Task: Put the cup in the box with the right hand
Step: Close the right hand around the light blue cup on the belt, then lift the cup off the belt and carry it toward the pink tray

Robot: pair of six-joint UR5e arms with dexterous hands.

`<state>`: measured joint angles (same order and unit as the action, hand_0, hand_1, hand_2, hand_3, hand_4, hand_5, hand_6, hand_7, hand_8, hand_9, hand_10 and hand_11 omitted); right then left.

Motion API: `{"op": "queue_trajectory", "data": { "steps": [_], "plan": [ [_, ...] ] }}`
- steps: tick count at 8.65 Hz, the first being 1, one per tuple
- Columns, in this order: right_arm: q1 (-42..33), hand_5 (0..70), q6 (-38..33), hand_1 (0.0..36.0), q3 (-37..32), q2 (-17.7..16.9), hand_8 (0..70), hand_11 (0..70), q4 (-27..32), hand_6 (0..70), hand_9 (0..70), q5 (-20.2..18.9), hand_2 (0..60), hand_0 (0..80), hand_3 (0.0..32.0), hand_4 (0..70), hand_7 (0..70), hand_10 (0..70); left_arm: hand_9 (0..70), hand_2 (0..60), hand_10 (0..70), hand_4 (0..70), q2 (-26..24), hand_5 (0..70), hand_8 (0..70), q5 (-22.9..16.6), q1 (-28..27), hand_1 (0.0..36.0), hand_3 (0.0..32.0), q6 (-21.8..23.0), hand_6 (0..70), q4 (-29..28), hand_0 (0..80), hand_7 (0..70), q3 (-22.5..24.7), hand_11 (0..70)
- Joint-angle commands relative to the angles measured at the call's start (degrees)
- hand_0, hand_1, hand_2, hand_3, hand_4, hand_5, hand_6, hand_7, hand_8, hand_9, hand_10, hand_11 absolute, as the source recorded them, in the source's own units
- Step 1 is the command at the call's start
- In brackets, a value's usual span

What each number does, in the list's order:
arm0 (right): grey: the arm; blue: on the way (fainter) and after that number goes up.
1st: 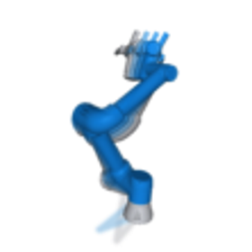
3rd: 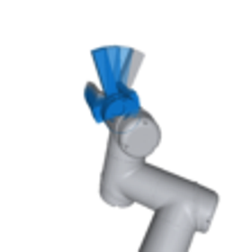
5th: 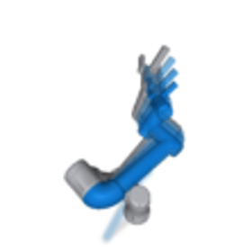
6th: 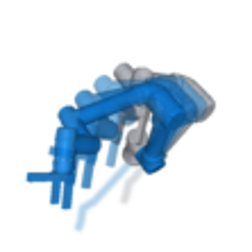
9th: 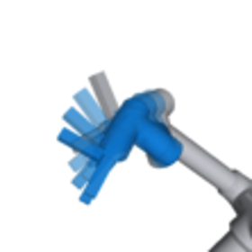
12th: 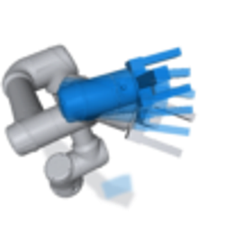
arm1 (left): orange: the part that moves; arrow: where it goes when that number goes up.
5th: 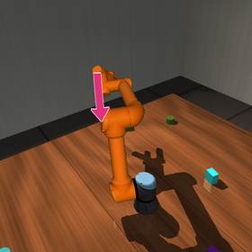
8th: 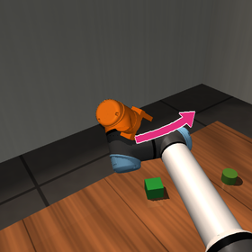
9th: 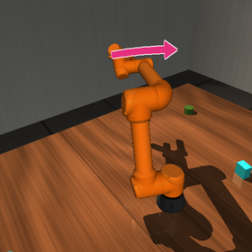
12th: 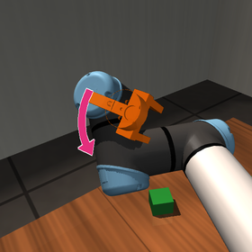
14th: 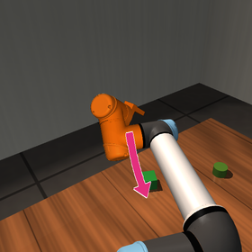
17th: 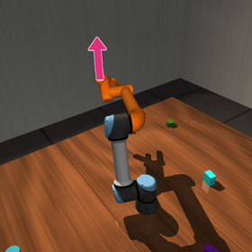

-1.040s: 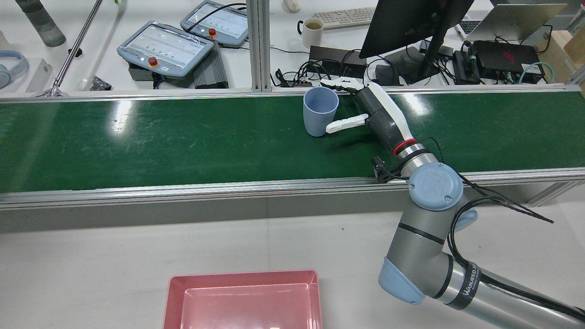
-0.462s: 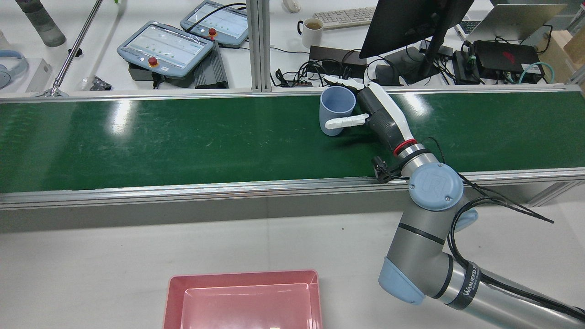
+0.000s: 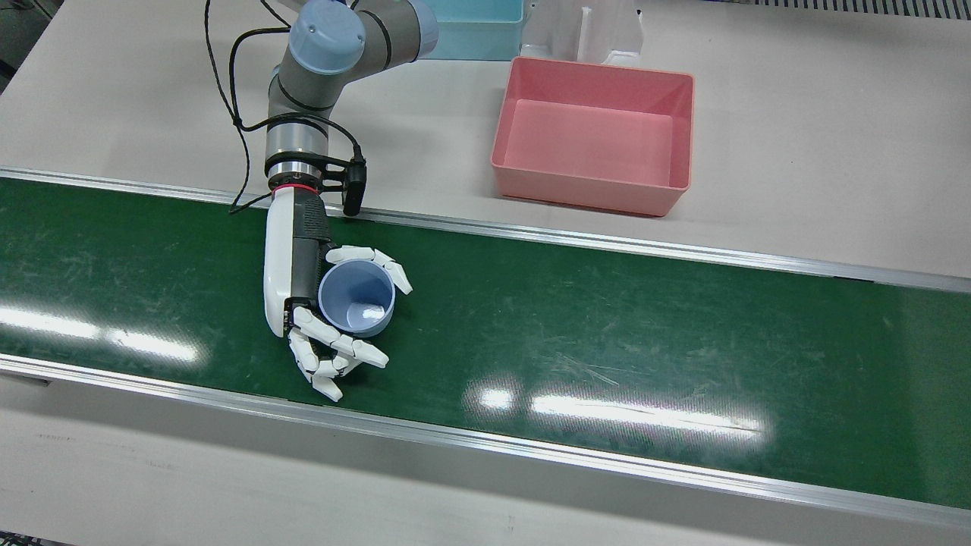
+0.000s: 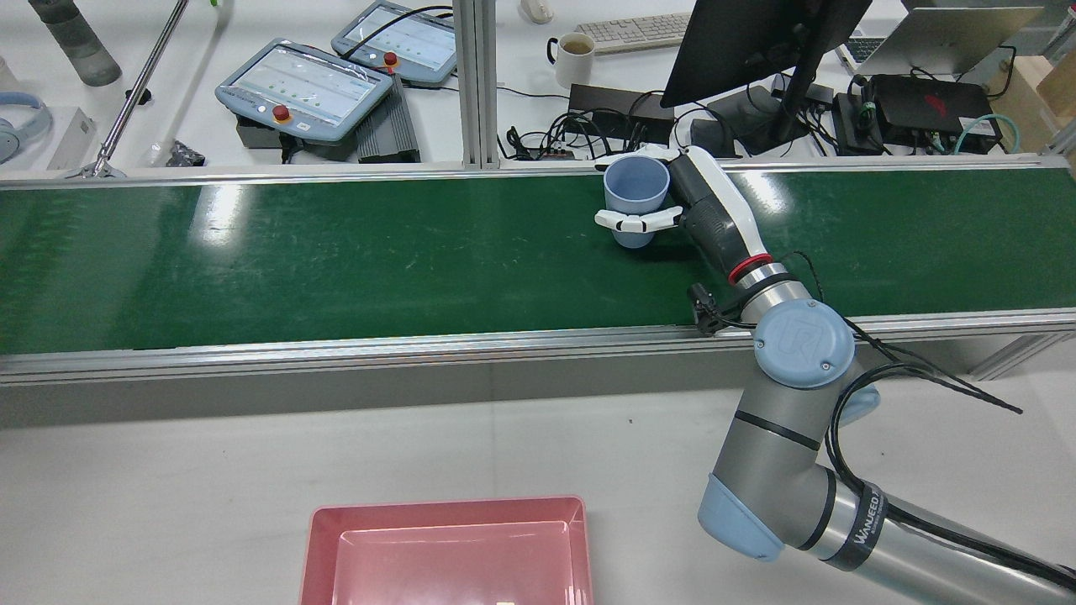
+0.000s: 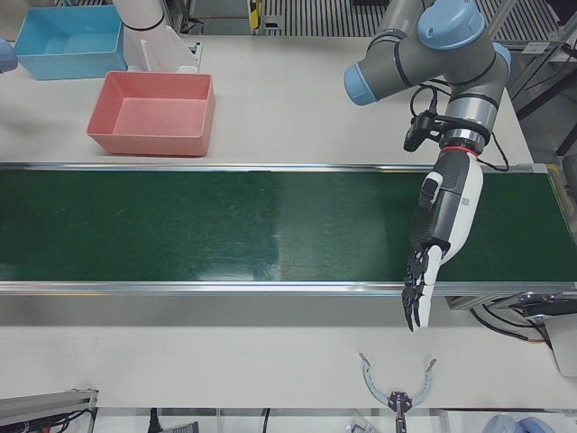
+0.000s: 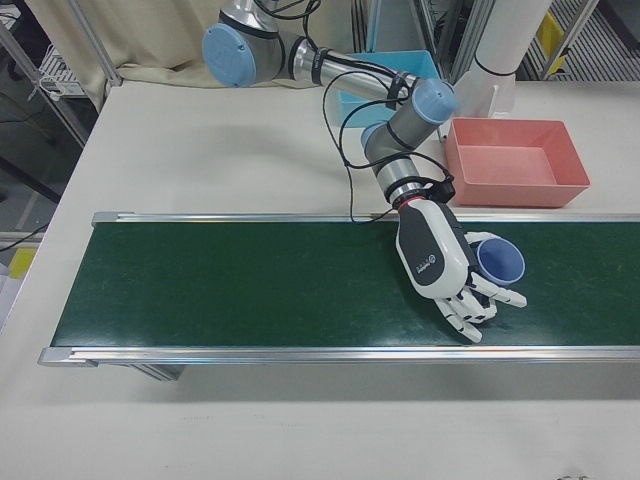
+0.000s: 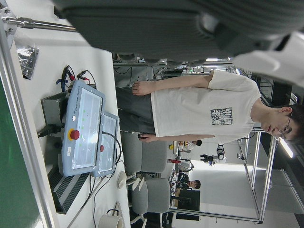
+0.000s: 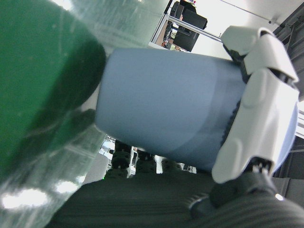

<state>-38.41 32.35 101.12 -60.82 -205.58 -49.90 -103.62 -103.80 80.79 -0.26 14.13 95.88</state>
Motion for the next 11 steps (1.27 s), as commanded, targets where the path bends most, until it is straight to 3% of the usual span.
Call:
{"op": "queue_trajectory", "data": {
  "steps": [1, 3, 5, 8, 11],
  "plan": [
    [-0.1, 8.8, 0.5, 34.9, 7.2, -2.5, 26.6, 20.7, -0.1, 26.3, 49.7, -0.1, 60.0, 49.0, 0.0, 31.6, 70.0, 13.1, 0.0, 0.0, 0.0, 0.0, 0.1, 0.0, 0.0, 0.0, 0.0, 0.0, 0.0, 0.0, 0.0, 0.0, 0.0, 0.0, 0.0, 0.0],
    [0.0, 8.8, 4.1, 36.0, 17.8, -5.4, 28.2, 22.5, -1.3, 29.1, 51.0, -3.2, 60.0, 48.2, 0.0, 38.7, 70.0, 14.5, 0.0, 0.0, 0.0, 0.0, 0.1, 0.0, 0.0, 0.0, 0.1, 0.0, 0.0, 0.0, 0.0, 0.0, 0.0, 0.0, 0.0, 0.0],
    [2.1, 8.9, 4.6, 35.5, 24.9, -6.1, 31.5, 34.1, -6.0, 34.2, 53.8, -8.9, 60.0, 43.9, 0.0, 38.5, 70.0, 22.7, 0.0, 0.0, 0.0, 0.0, 0.1, 0.0, 0.0, 0.0, 0.0, 0.0, 0.0, 0.0, 0.0, 0.0, 0.0, 0.0, 0.0, 0.0],
    [5.7, 8.7, 9.7, 32.6, 25.4, -6.0, 35.3, 40.2, -6.1, 35.0, 58.3, -14.8, 60.0, 39.2, 0.0, 41.1, 70.0, 27.1, 0.0, 0.0, 0.0, 0.0, 0.1, 0.0, 0.0, 0.0, 0.1, 0.0, 0.0, 0.0, 0.0, -0.1, 0.0, 0.0, 0.0, 0.0],
    [13.2, 8.7, 14.0, 33.0, 26.2, -5.3, 35.2, 38.3, -6.2, 34.9, 58.2, -15.8, 60.0, 41.7, 0.0, 43.6, 70.0, 25.7, 0.0, 0.0, 0.0, 0.0, 0.1, 0.0, 0.0, -0.1, 0.1, 0.0, 0.0, 0.0, 0.0, 0.0, 0.0, 0.0, 0.0, 0.0]
  ]
}}
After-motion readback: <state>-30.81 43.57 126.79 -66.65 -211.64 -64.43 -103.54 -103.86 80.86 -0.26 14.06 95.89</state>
